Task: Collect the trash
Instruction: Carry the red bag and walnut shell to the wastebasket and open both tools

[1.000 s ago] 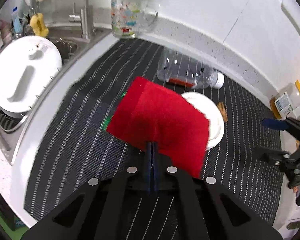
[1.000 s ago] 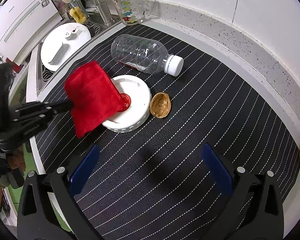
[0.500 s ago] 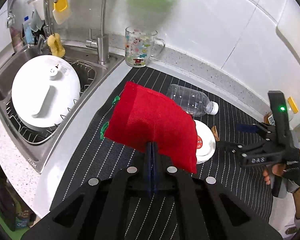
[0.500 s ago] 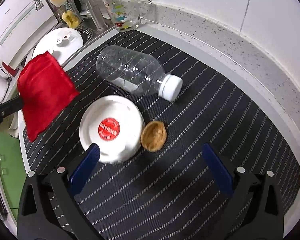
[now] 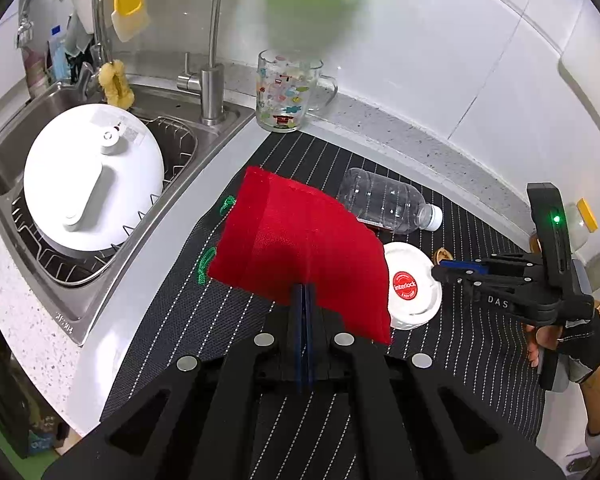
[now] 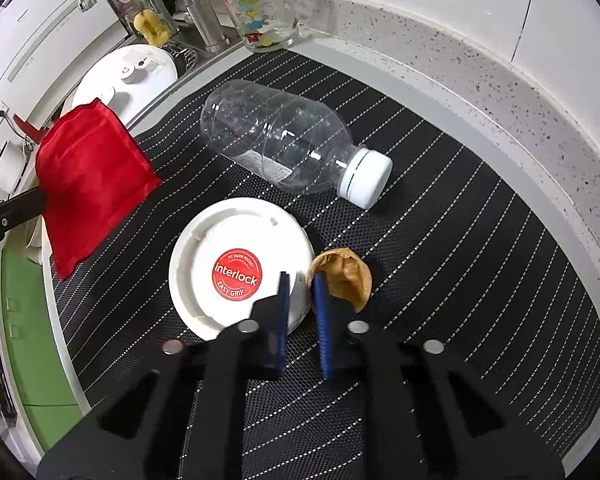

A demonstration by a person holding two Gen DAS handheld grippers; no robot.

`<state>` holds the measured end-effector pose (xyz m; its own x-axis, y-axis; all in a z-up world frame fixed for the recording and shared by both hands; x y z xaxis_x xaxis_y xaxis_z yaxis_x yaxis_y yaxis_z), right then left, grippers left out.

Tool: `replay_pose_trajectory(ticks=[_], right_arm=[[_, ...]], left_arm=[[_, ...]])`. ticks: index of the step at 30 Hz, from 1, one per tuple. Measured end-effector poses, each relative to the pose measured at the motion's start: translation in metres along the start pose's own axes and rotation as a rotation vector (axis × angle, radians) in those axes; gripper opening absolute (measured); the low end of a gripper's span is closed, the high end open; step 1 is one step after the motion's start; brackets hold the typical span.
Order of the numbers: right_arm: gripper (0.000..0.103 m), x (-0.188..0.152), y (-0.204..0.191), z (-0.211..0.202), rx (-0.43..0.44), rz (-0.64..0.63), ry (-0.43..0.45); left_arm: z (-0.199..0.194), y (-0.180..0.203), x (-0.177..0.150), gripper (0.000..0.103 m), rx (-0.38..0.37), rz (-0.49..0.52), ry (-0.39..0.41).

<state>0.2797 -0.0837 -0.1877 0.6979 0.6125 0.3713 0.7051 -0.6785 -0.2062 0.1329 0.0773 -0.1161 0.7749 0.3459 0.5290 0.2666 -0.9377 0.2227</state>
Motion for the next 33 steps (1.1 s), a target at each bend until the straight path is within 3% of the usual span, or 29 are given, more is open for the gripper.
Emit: replay_pose_trajectory(ticks=[9, 16, 27, 33], right_arm=[[0.003, 0.001, 0.002, -0.034, 0.008, -0.01, 0.054], [0.003, -0.006, -0.022, -0.078, 0.037, -0.105, 0.095], [0.003, -0.053, -0.14, -0.116, 0.184, -0.431, 0.106], [0.003, -0.099, -0.258, -0.127, 0.324, -0.634, 0.088]], left_arm=[[-0.009, 0.015, -0.005, 0.001, -0.003, 0.005, 0.004], [-0.046, 0.025, -0.025, 0.001, 0.039, -0.044, 0.039], [-0.143, -0.009, -0.13, 0.001, 0.226, -0.274, 0.118], [-0.206, -0.045, -0.207, 0.001, 0.338, -0.415, 0.146]])
Point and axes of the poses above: each gripper's, at about its wrist camera, not at the fingertips, and z roughly the way its jaws point, y to its right, x to its top, the point moved 9 cm from there along z, roughly the way its jaws point, and after that the axes turned 1 degree about -x, right-handed, at the moved point
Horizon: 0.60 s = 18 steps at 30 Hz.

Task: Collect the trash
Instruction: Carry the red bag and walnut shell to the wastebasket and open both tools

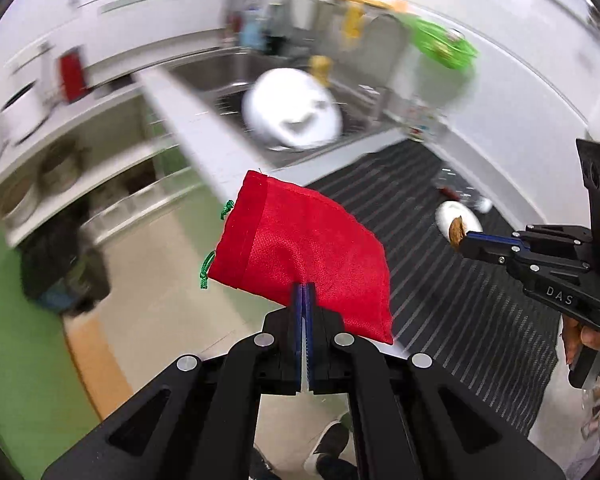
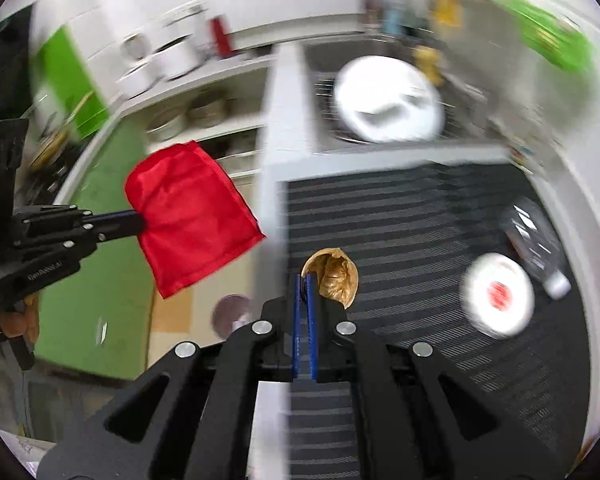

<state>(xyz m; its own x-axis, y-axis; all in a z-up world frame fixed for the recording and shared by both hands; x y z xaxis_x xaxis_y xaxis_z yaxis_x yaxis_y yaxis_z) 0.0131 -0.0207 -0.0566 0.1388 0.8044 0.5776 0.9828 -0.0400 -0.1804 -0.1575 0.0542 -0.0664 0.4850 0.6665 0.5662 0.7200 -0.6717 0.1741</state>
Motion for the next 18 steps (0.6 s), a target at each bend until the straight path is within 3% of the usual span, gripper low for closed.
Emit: replay_pose_trajectory(ticks=[6, 11, 18], right_arm=[[0.003, 0.015, -0.111, 0.034, 0.108, -0.125, -0.015], [0.003, 0.011, -0.176, 0.076, 0.136, -0.142, -0.057], [0.003, -0.004, -0.221, 0.159, 0.122, -0.12, -0.139]], left_arm=[[-0.043, -0.088, -0.047, 0.001, 0.092, -0.117, 0.013], [-0.052, -0.149, -0.081, 0.001, 0.112, -0.154, 0.002], [-0.003, -0.223, -0.125, 0.001, 0.097, -0.18, -0.073]])
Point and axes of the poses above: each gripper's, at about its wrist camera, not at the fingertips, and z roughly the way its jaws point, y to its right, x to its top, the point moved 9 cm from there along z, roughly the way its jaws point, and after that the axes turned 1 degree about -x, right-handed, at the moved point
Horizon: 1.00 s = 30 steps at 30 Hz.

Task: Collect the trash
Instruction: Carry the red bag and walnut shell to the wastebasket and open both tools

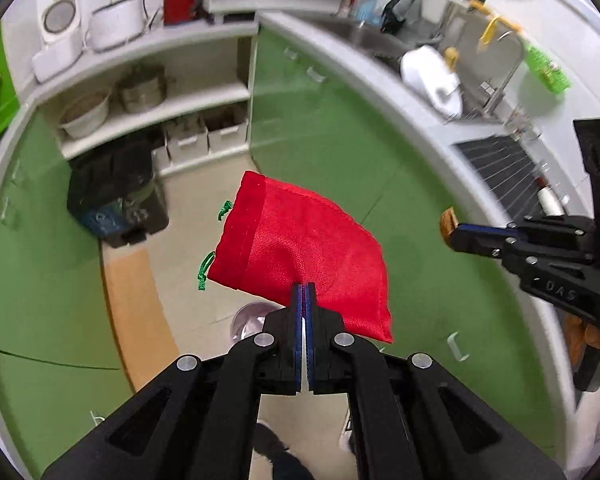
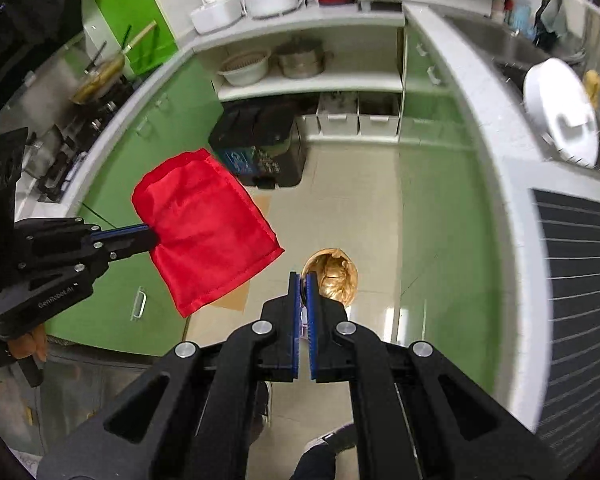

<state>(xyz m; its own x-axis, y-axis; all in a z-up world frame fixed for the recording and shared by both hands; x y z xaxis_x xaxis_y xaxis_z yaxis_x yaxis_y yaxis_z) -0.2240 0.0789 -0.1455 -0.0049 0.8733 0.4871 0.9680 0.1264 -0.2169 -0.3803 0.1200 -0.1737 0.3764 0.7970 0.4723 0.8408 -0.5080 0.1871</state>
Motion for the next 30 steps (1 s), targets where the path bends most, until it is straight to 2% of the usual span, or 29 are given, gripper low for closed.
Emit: replay_pose_trajectory(ticks=[3, 8, 9, 13, 20, 21, 23, 24, 25, 30], right_arm=[[0.003, -0.01, -0.001, 0.059, 0.0, -0.002, -0.04], [0.003, -0.041, 0.01, 0.149, -0.002, -0.019, -0.07], [0.003, -0.051, 0.016, 0.178, -0.001, -0.021, -0.079], [0.003, -0.076, 0.033, 0.245, 0.005, -0.024, -0.103], [0.003, -0.108, 0.052, 0.314, 0.016, -0.01, -0.136], [0.003, -0.112, 0.054, 0.324, 0.018, -0.009, -0.142], [0.003, -0.117, 0.055, 0.335, 0.022, -0.008, -0.148], [0.003, -0.117, 0.054, 0.337, 0.023, -0.008, -0.15], [0.003, -0.119, 0.055, 0.341, 0.025, -0.009, -0.153], [0.003, -0.121, 0.049, 0.353, 0.041, -0.027, -0.167]], left_arm=[[0.047, -0.026, -0.018, 0.001, -0.002, -0.01, -0.026], [0.159, -0.061, -0.063, 0.001, -0.009, -0.02, -0.067], [0.182, -0.068, -0.072, 0.001, -0.009, -0.024, -0.076], [0.255, -0.088, -0.103, 0.001, -0.023, -0.043, -0.1], [0.323, -0.102, -0.126, 0.003, -0.024, -0.043, -0.12], [0.328, -0.103, -0.127, 0.009, -0.02, -0.046, -0.117], [0.338, -0.105, -0.129, 0.052, -0.008, -0.054, -0.118], [0.342, -0.106, -0.131, 0.095, -0.008, -0.061, -0.112], [0.342, -0.107, -0.13, 0.098, -0.008, -0.067, -0.086], [0.345, -0.119, -0.136, 0.098, 0.007, -0.099, -0.094]])
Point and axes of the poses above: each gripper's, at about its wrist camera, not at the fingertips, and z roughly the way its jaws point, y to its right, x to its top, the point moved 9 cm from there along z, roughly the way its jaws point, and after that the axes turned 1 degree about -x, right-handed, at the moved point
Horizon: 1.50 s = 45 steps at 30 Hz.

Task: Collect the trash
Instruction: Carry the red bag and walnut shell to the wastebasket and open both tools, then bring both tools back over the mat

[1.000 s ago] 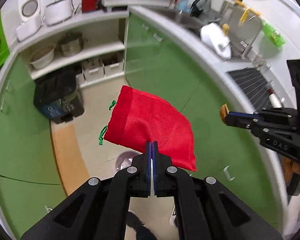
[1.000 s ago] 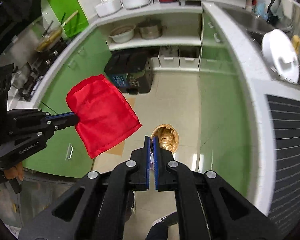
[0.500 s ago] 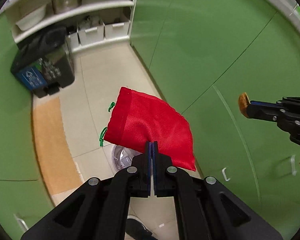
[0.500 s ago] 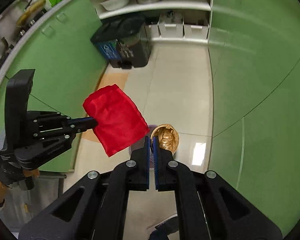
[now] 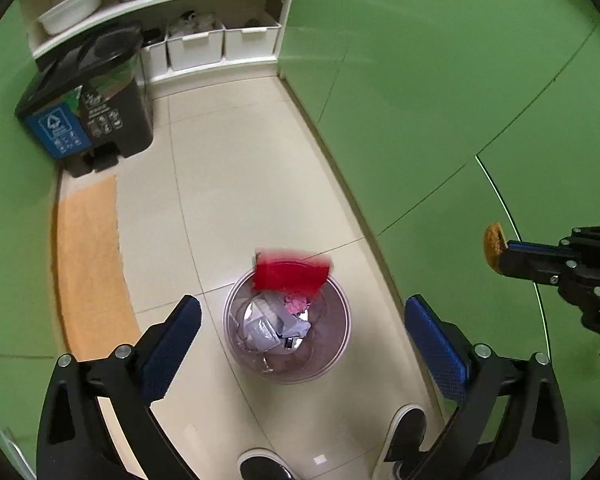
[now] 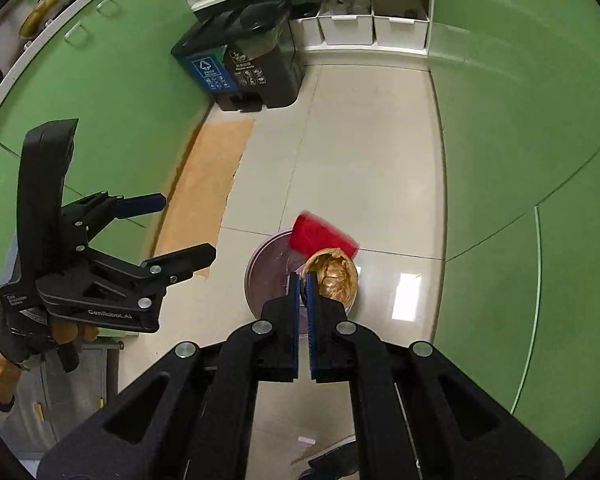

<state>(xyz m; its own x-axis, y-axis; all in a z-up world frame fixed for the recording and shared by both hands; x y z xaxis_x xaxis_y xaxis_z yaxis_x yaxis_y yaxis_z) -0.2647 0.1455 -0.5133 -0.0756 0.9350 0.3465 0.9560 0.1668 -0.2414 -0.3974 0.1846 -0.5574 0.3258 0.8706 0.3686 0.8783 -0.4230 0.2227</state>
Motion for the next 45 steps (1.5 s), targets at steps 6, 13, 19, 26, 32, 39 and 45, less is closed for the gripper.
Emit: replay_pose_trajectory(ticks=[6, 13, 19, 26, 32, 39, 45], right_arm=[[0.003, 0.003, -0.023, 0.012, 0.024, -0.037, -0.027], [0.003, 0.01, -0.049, 0.039, 0.055, -0.082, -0.052], [0.09, 0.016, -0.05, 0.064, 0.02, -0.099, -0.05], [0.099, 0.011, -0.032, 0.061, -0.042, -0.075, -0.056], [0.099, 0.009, -0.022, 0.037, -0.056, -0.042, -0.055], [0.099, 0.009, -0.03, -0.026, -0.063, -0.008, -0.047], [0.099, 0.019, -0.038, -0.138, -0.072, 0.031, -0.005]], left_arm=[[-0.014, -0.018, -0.009, 0.098, 0.017, -0.034, 0.008], [-0.032, -0.05, -0.018, 0.098, 0.051, -0.084, 0.019], [-0.042, -0.074, -0.024, 0.098, 0.074, -0.127, 0.033], [-0.045, -0.072, -0.024, 0.098, 0.075, -0.13, 0.02], [-0.061, -0.058, -0.017, 0.098, 0.064, -0.112, 0.023], [-0.111, -0.027, 0.001, 0.098, 0.054, -0.079, 0.03], [-0.189, 0.017, 0.026, 0.098, 0.042, -0.034, 0.041]])
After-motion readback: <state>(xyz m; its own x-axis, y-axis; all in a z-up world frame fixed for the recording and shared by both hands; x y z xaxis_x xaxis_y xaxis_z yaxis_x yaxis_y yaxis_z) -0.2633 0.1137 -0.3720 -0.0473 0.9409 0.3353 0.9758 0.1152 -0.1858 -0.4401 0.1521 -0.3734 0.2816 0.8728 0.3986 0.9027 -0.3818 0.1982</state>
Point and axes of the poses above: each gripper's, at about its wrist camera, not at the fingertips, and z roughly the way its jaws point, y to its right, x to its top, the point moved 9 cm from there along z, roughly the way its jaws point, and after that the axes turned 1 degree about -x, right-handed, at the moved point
